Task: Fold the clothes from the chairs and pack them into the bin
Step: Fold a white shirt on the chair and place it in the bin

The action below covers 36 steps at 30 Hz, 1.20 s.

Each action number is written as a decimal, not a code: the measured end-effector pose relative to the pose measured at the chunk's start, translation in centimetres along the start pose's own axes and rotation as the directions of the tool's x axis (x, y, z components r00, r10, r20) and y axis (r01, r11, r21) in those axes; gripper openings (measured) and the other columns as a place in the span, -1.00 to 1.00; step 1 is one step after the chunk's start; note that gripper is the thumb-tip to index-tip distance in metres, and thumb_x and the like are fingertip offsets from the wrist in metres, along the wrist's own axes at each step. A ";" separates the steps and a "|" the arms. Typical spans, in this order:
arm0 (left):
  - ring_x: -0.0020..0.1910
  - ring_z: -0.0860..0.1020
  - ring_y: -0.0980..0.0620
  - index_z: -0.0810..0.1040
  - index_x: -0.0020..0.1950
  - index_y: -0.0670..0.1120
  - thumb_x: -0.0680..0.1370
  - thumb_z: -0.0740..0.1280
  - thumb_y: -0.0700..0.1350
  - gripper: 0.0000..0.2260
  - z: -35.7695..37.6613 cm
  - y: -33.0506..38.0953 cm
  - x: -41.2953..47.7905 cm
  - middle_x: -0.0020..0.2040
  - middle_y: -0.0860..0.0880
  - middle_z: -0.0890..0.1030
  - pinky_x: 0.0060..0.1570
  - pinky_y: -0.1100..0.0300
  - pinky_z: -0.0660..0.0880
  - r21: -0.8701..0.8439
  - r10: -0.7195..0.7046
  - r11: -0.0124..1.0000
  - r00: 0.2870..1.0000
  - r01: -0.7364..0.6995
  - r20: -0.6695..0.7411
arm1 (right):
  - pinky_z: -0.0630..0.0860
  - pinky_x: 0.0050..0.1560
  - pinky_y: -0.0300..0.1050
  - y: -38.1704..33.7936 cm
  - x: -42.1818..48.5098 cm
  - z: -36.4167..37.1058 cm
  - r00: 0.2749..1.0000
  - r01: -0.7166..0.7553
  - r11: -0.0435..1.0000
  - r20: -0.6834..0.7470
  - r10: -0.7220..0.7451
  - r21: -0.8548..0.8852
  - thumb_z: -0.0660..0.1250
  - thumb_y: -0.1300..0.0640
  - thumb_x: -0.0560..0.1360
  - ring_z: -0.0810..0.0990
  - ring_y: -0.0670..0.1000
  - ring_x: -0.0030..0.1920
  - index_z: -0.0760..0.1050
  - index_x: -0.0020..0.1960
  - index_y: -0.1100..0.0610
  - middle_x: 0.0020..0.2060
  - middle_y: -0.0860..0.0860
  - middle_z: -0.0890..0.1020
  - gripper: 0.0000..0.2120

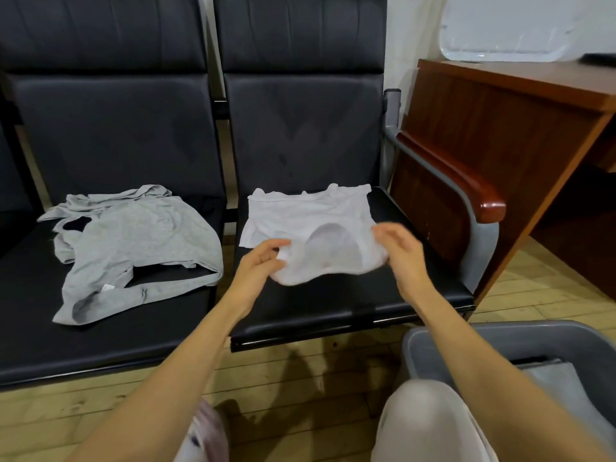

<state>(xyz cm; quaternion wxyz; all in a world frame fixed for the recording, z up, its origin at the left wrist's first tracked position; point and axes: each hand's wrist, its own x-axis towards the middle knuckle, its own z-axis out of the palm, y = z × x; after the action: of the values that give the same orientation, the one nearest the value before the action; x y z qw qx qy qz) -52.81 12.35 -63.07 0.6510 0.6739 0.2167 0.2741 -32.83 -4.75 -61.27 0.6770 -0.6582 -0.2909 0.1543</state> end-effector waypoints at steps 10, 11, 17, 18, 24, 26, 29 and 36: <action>-0.14 0.51 0.00 0.50 0.19 0.14 0.42 0.49 -0.14 -0.60 -0.9 -3.8 -4.1 -0.12 -0.08 0.51 -0.12 0.32 0.42 0.724 -0.332 0.690 0.896 0.018 0.295 | 0.38 -0.23 -0.38 5.3 -5.6 -2.9 0.817 0.016 0.697 0.411 0.404 -0.717 0.43 0.15 0.46 0.45 -0.12 -0.12 0.45 0.11 -0.01 -0.07 -0.08 0.46 -0.72; -0.04 0.52 -0.02 0.46 0.24 0.13 0.41 0.50 -0.16 -0.53 -0.9 -4.1 -4.2 -0.03 -0.06 0.53 -0.06 0.31 0.43 0.742 -0.328 0.670 0.898 0.001 0.295 | 0.42 -0.14 -0.36 5.4 -5.7 -3.0 0.809 0.040 0.689 0.428 0.403 -0.723 0.45 0.16 0.44 0.46 -0.08 -0.02 0.42 0.12 -0.03 0.03 -0.08 0.45 -0.67; 0.09 0.34 -0.08 0.38 0.25 0.02 0.47 0.39 -0.18 -0.61 0.0 -6.1 -4.7 0.13 0.08 0.40 0.06 0.16 0.31 0.876 -0.126 0.427 0.944 -0.225 0.304 | 0.39 -0.14 -0.24 6.2 -5.9 -3.1 0.822 0.372 0.426 0.506 0.261 -0.825 0.41 0.16 0.45 0.41 -0.03 -0.04 0.27 0.22 0.03 0.16 -0.02 0.36 -0.56; 0.04 0.33 -0.08 0.40 0.22 -0.01 0.48 0.39 -0.18 -0.65 0.2 -6.1 -4.7 0.13 0.06 0.38 0.01 0.18 0.30 0.881 -0.090 0.407 0.949 -0.241 0.301 | 0.37 -0.19 -0.23 6.4 -5.9 -3.1 0.826 0.433 0.350 0.521 0.213 -0.831 0.40 0.14 0.46 0.41 -0.02 -0.10 0.26 0.25 0.05 0.16 0.01 0.34 -0.56; -0.08 0.40 -0.06 0.59 -0.15 -0.06 0.38 0.50 -0.20 -0.87 -0.5 -6.8 -4.4 0.07 -0.05 0.44 -0.13 0.16 0.34 0.855 0.237 0.302 0.902 -0.422 0.361 | 0.48 -0.08 -0.14 7.1 -5.4 -3.1 0.760 0.650 0.124 0.643 -0.094 -0.750 0.49 0.13 0.35 0.49 0.09 -0.02 0.47 0.07 0.08 0.14 0.12 0.45 -0.66; 0.05 0.40 -0.08 0.62 -0.18 -0.05 0.35 0.53 -0.20 -0.86 -0.7 -7.0 -4.2 0.12 -0.11 0.51 0.00 0.08 0.35 0.850 0.286 0.271 0.881 -0.451 0.376 | 0.55 -0.12 -0.06 7.5 -5.3 -3.2 0.715 0.696 0.090 0.678 -0.170 -0.712 0.54 0.14 0.27 0.54 0.13 -0.04 0.51 -0.10 0.08 0.08 0.12 0.53 -0.73; -0.02 0.50 -0.02 0.62 -0.07 -0.08 0.48 0.42 -0.18 -0.95 -0.5 -6.2 -4.3 -0.03 -0.03 0.61 0.16 0.05 0.38 0.840 0.267 0.321 0.893 -0.437 0.362 | 0.57 -0.03 -0.03 7.1 -5.5 -3.1 0.755 0.656 0.218 0.632 -0.176 -0.723 0.46 0.21 0.38 0.55 0.10 0.02 0.57 -0.09 0.12 0.02 0.08 0.58 -0.88; -0.18 0.48 0.09 0.51 0.00 -0.09 0.62 0.22 -0.16 -0.91 0.2 3.2 -2.2 -0.12 -0.02 0.56 -0.25 0.47 0.37 0.613 0.186 0.784 0.979 -0.095 -0.087 | 0.45 -0.05 -0.05 -2.4 -2.0 -2.2 0.923 0.384 0.604 0.283 -0.260 -0.698 0.20 0.27 0.58 0.53 0.08 -0.05 0.52 0.09 0.20 -0.05 0.10 0.57 -0.84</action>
<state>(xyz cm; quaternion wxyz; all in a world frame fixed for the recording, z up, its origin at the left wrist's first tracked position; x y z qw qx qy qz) -54.51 10.60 -60.10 0.3618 0.8394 0.2880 0.2856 -33.53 -7.88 -59.17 0.3420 -0.7983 -0.4929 -0.0527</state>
